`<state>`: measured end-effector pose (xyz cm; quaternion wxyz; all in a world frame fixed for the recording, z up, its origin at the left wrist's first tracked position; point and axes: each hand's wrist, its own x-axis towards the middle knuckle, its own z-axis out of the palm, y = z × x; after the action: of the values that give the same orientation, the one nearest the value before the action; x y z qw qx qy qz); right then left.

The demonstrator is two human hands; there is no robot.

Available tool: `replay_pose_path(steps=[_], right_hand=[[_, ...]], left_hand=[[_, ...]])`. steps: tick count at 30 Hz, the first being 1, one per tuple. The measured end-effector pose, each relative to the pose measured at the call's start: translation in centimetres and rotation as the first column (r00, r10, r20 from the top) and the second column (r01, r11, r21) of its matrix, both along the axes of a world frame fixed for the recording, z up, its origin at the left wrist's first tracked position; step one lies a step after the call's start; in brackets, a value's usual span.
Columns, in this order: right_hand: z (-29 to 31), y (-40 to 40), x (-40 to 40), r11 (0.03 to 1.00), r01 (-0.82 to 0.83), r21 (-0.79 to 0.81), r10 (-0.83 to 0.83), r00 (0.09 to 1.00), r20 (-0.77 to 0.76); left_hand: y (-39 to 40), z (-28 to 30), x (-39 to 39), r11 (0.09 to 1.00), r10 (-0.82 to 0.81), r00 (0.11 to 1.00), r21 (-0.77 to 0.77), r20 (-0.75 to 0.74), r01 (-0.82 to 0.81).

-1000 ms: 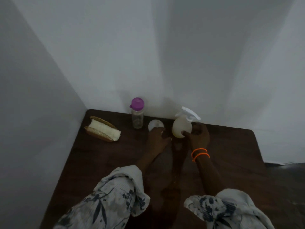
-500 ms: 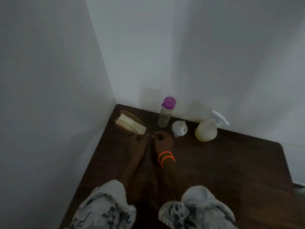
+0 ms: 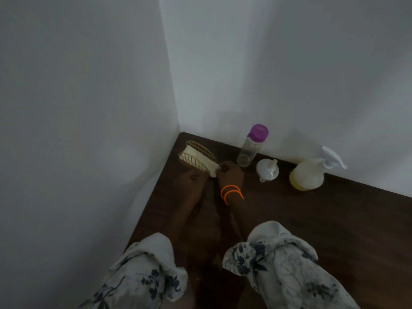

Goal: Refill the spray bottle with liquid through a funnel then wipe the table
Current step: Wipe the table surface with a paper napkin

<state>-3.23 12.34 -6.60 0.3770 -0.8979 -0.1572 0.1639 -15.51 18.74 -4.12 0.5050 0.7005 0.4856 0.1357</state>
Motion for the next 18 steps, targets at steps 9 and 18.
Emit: replay_pose_path(steps=[9, 18], right_hand=[[0.1, 0.1, -0.3, 0.999, 0.031, 0.009, -0.032, 0.999, 0.043], [2.1, 0.2, -1.3, 0.969, -0.044, 0.244, 0.017, 0.994, 0.112]], left_hand=[[0.9, -1.0, -0.3, 0.999, -0.036, 0.998, -0.022, -0.055, 0.034], [0.5, -1.7, 0.1, 0.991, -0.110, 0.981, -0.092, -0.159, 0.097]])
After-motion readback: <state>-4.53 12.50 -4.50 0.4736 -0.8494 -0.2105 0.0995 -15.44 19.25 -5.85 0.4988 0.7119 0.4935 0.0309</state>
